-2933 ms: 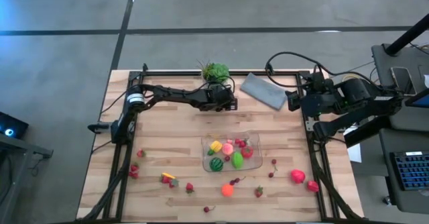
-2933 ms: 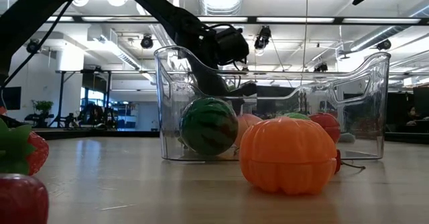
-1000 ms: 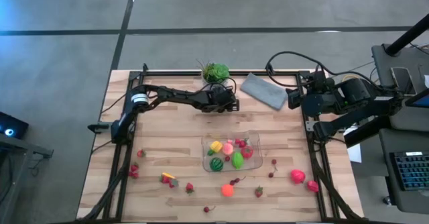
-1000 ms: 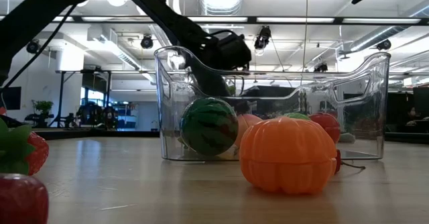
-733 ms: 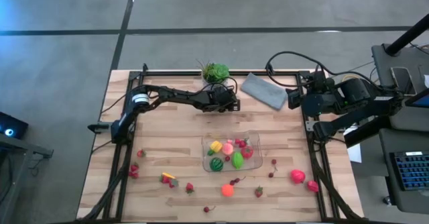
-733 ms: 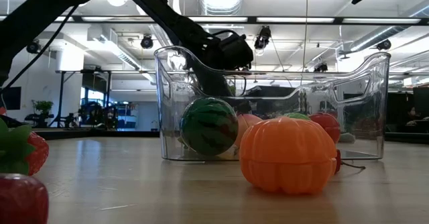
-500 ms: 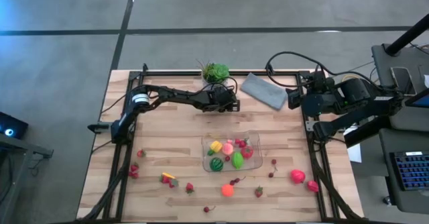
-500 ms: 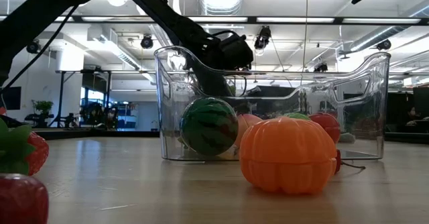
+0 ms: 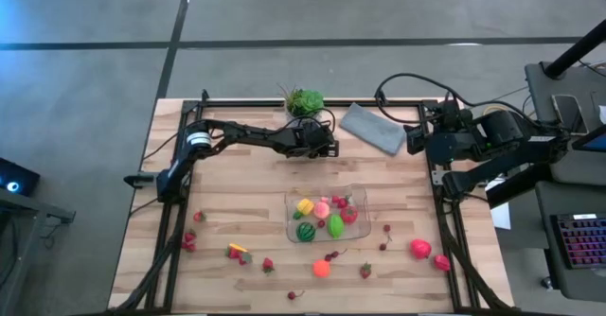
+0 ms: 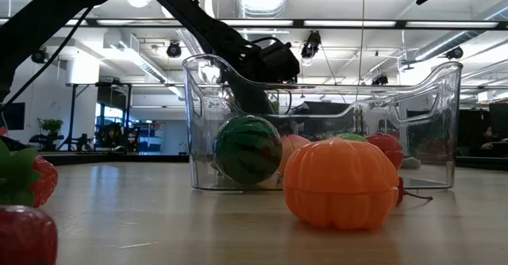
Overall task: Pick and placing Produce into tupperware
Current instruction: Put the cherry into the transparent bin
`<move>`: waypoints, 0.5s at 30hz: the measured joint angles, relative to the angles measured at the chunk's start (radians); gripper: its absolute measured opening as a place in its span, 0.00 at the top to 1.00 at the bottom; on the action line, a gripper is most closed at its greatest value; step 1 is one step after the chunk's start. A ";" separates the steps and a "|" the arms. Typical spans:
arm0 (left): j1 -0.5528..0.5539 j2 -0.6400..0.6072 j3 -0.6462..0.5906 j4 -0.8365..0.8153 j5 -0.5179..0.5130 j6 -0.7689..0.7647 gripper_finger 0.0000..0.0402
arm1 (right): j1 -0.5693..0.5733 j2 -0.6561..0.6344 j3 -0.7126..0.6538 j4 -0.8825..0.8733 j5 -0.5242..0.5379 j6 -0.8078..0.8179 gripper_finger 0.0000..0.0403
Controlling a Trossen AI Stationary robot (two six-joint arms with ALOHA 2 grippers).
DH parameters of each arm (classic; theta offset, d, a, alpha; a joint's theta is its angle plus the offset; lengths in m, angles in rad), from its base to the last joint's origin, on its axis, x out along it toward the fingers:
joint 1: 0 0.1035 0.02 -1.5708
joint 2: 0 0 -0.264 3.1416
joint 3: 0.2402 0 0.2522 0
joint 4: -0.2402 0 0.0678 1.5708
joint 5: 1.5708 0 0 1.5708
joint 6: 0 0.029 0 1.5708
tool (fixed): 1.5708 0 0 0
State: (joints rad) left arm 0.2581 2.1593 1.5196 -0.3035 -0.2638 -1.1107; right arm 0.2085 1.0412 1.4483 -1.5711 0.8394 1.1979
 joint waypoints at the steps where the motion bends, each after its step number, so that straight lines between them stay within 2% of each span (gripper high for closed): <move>1: 0.000 0.000 0.001 0.000 0.000 0.001 0.74 | 0.000 0.000 0.000 0.000 0.000 -0.003 0.13; 8: -0.016 0.000 0.041 -0.058 -0.003 0.129 0.74 | 0.000 0.000 0.000 0.000 0.000 -0.006 0.13; 15: -0.066 -0.032 0.051 -0.105 -0.014 0.232 0.84 | 0.000 0.000 0.000 0.000 0.000 -0.006 0.13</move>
State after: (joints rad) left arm 0.1916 2.1276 1.5701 -0.4088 -0.2776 -0.8785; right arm 0.2085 1.0416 1.4483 -1.5711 0.8398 1.1919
